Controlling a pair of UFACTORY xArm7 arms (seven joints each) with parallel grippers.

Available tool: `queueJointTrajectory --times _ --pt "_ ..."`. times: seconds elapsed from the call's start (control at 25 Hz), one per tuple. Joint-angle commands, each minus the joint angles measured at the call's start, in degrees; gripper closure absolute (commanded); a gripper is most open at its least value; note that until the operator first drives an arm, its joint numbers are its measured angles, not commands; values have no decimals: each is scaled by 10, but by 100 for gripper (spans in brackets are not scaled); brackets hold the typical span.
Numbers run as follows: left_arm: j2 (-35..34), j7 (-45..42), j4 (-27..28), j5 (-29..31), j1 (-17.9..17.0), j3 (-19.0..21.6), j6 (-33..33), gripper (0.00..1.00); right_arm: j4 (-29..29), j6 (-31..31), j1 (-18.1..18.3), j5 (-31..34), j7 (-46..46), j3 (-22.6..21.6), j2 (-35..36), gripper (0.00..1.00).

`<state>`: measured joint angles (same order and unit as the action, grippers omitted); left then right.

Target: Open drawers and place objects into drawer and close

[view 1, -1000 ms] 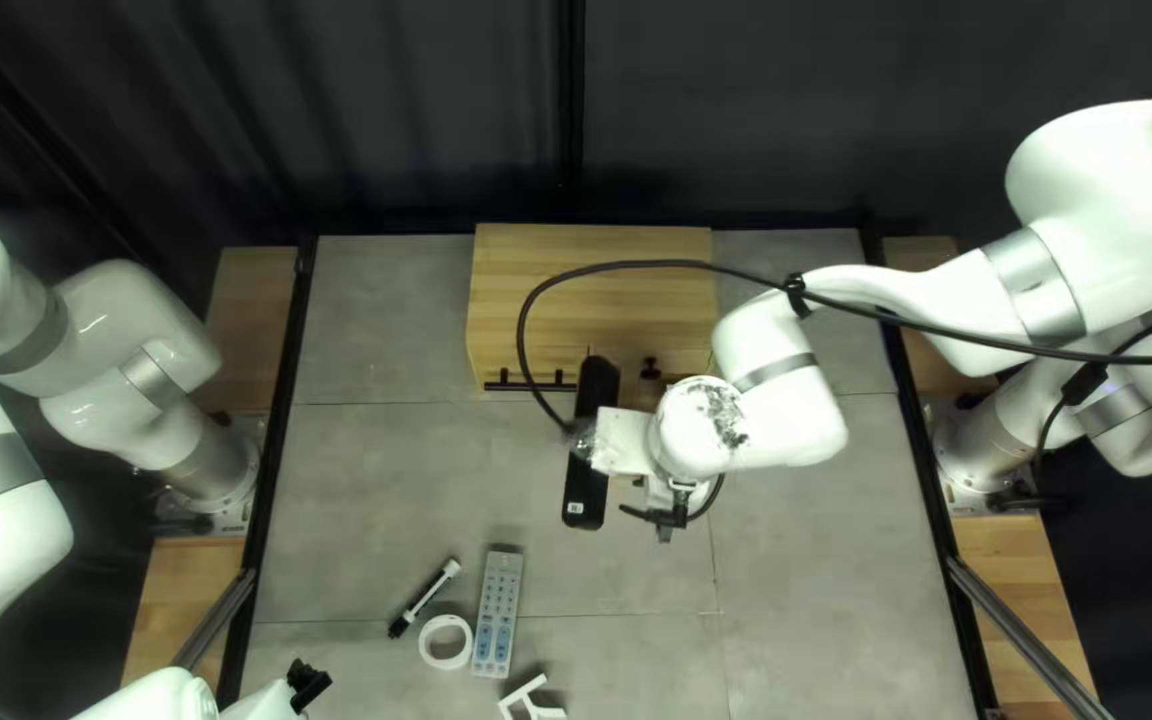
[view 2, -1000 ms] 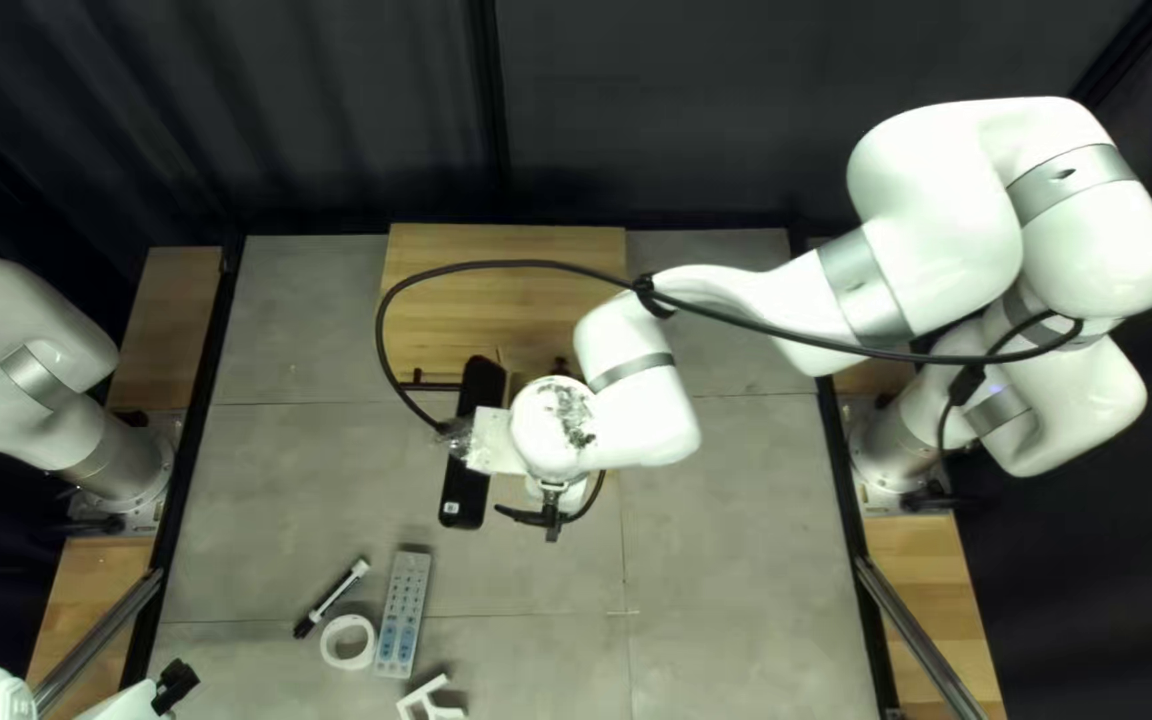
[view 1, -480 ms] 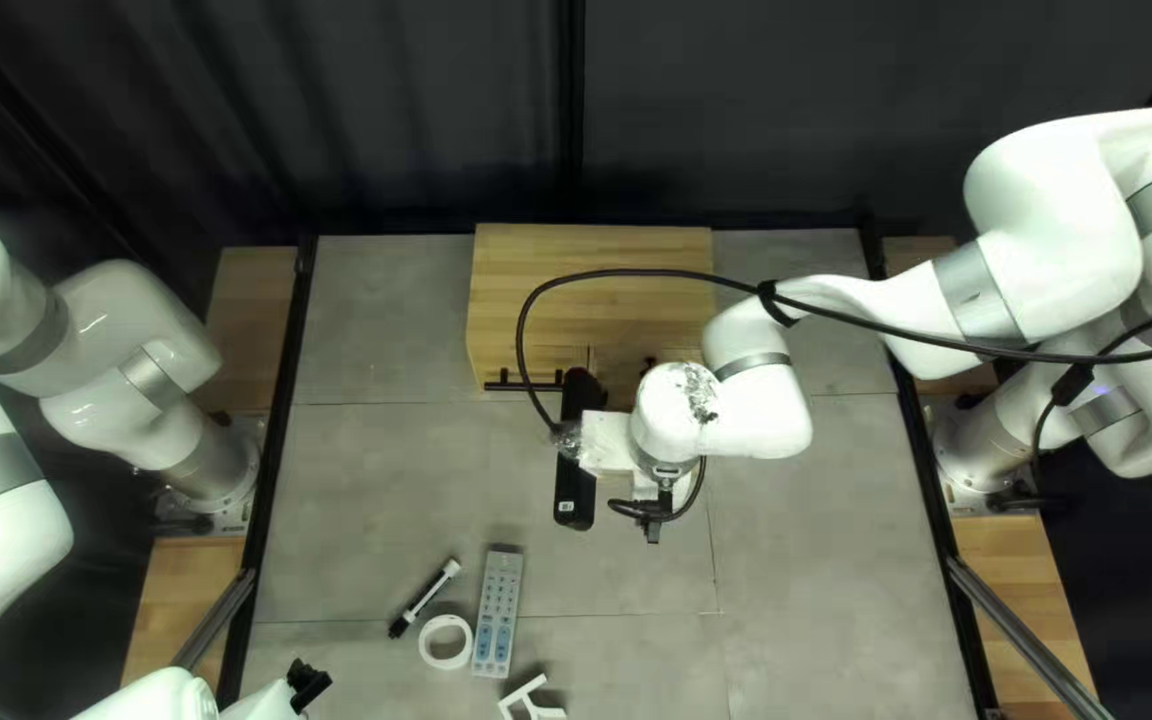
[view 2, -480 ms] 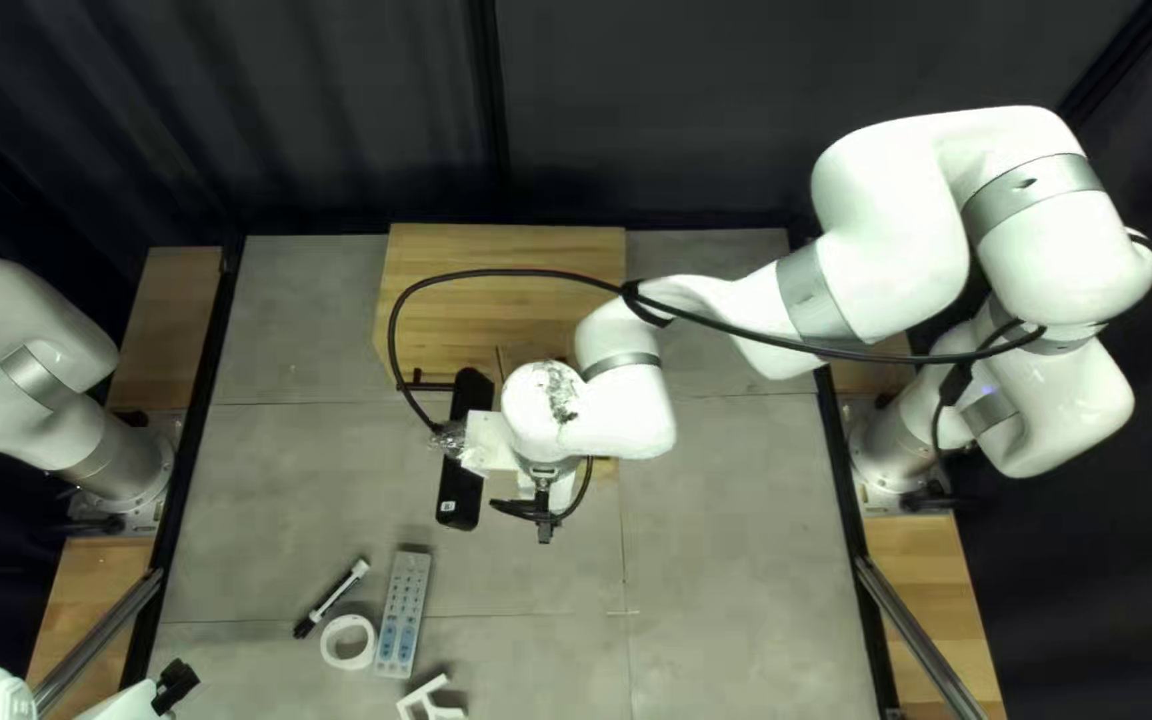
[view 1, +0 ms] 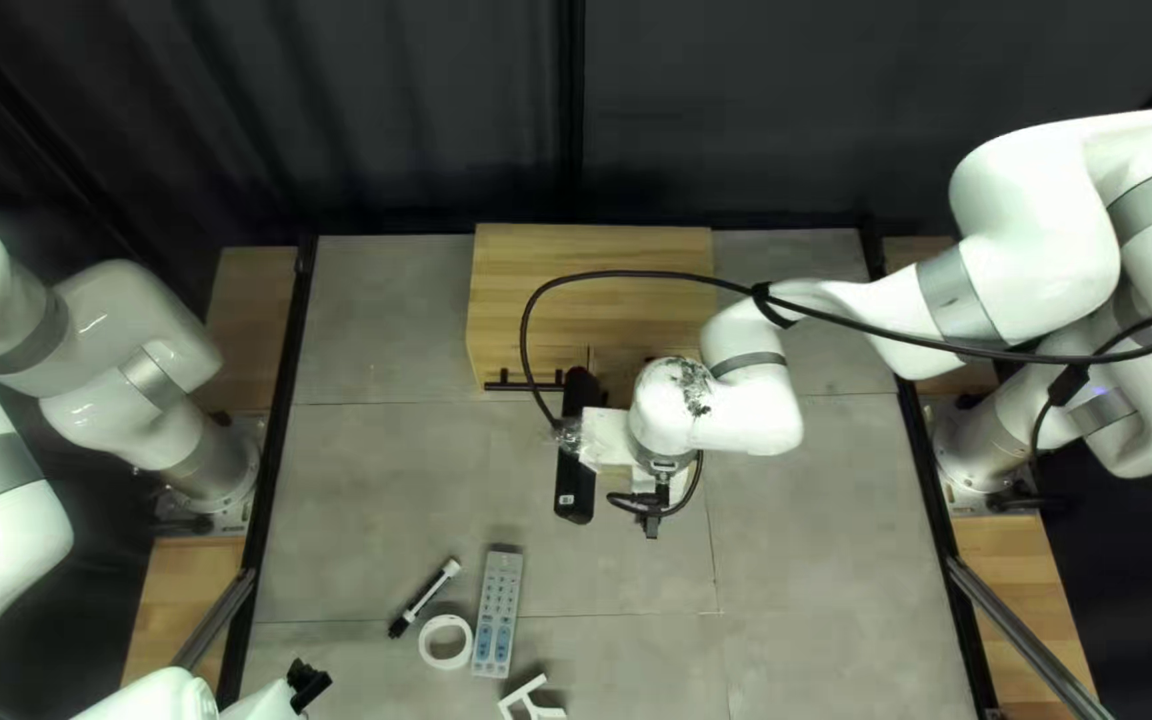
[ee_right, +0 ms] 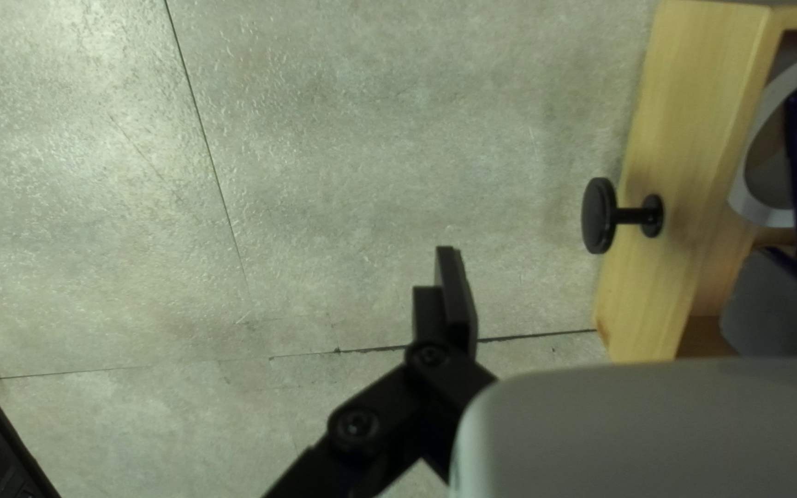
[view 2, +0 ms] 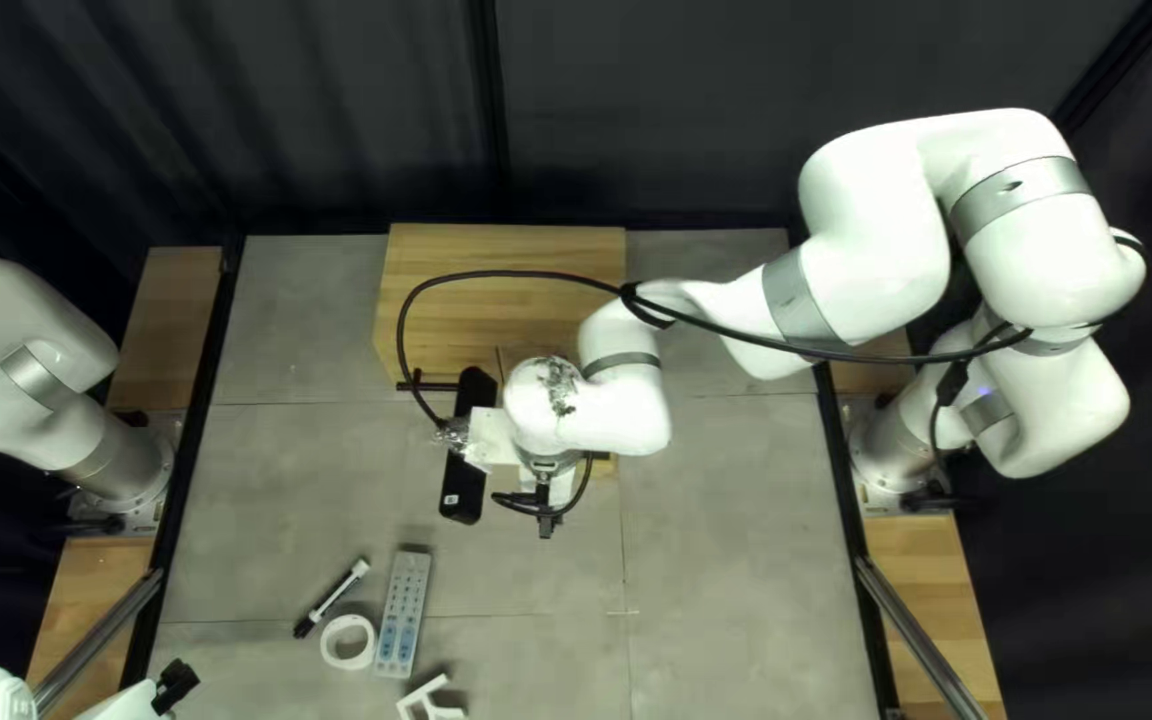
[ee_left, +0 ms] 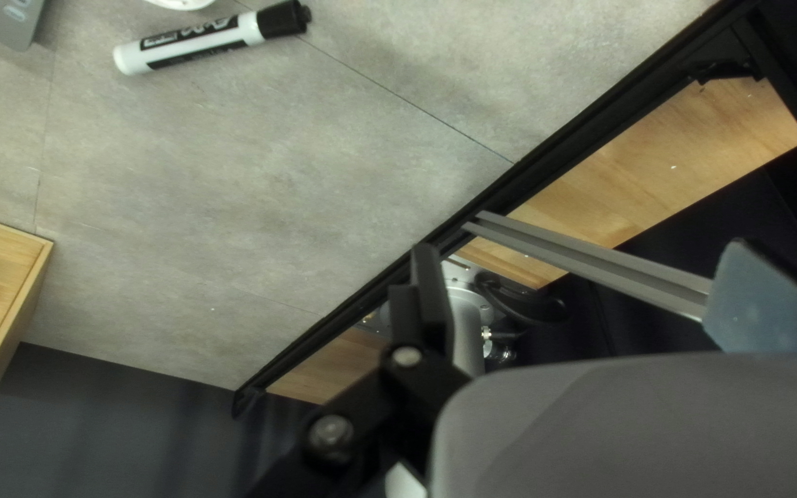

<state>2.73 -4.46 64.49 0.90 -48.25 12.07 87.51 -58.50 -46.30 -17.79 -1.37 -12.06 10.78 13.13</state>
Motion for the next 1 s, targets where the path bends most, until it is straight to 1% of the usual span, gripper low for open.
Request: queueJointTrajectory --times 0.04,0.52,1.0 --pt "0 0 0 0 0 0 0 0 -1 1 -1 3 -2 1 4 0" --pt "0 0 0 0 0 0 0 0 7 20 2 13 -2 6 17 0" --pt "0 0 0 0 0 0 0 0 5 10 -6 38 -18 12 22 0"
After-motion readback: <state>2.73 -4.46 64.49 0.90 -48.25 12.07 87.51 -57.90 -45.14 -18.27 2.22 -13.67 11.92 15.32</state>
